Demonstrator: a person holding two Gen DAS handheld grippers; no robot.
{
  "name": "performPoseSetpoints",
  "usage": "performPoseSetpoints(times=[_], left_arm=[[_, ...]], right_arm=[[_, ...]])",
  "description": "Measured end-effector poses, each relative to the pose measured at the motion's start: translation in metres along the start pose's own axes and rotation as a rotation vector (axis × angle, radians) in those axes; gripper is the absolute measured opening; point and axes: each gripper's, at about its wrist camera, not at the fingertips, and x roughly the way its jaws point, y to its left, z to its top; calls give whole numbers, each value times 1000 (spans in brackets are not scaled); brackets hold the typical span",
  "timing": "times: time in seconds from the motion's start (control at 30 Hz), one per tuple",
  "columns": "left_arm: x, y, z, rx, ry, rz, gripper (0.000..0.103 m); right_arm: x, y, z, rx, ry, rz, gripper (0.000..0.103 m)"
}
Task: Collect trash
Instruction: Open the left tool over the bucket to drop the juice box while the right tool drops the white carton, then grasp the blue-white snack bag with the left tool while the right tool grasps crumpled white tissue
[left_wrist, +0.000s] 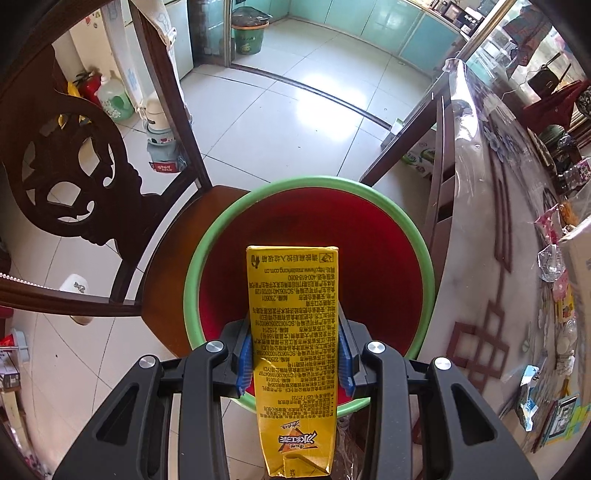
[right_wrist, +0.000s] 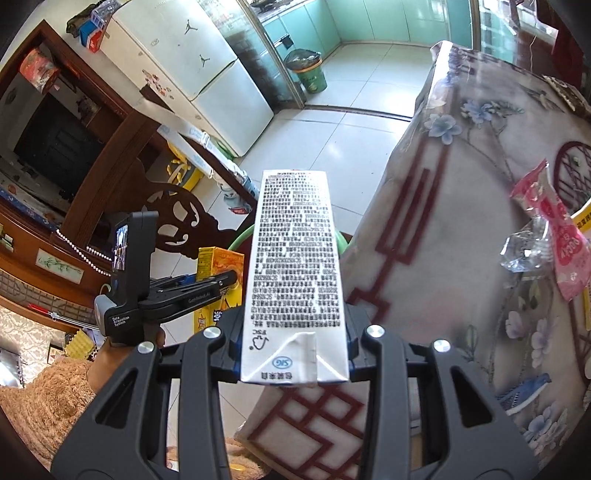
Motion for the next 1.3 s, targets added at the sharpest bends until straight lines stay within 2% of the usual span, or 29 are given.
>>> performPoseSetpoints(times=[0.33, 0.4, 0.53, 0.6, 0.8, 0.83, 0.87, 0.9, 0.93, 1.13, 1.3], left_arm=[[-2, 3, 5, -15, -4, 7, 34], [-3, 3, 5, -18, -9, 12, 43], [-4, 5, 5, -23, -11, 11, 47], [-7, 5, 4, -28, -12, 12, 58], [-26, 15, 5, -80, -65, -5, 73], [-31, 16, 6, -90, -77, -8, 74], [-36, 18, 6, -95, -92, -7, 74], [-40, 18, 7, -93, -103, -2, 74], [-43, 18, 7, -90, -114, 2, 74], [-62, 2, 2, -40, -157, -21, 74], [-66, -36, -5, 55, -144, -83, 74]], right_arm=[[30, 19, -8, -26, 72, 32, 36], [32, 21, -9, -31, 79, 37, 36], [32, 26, -12, -39, 85, 39, 36], [33, 26, -12, -41, 86, 38, 36], [32, 24, -11, -41, 89, 46, 37], [32, 25, -10, -42, 89, 51, 42], [33, 24, -10, -35, 90, 62, 62], [32, 24, -11, -25, 84, 63, 71], [31, 23, -11, -15, 72, 64, 73], [8, 1, -14, 43, 5, 58, 73], [-27, -36, -21, 120, -77, -36, 73]])
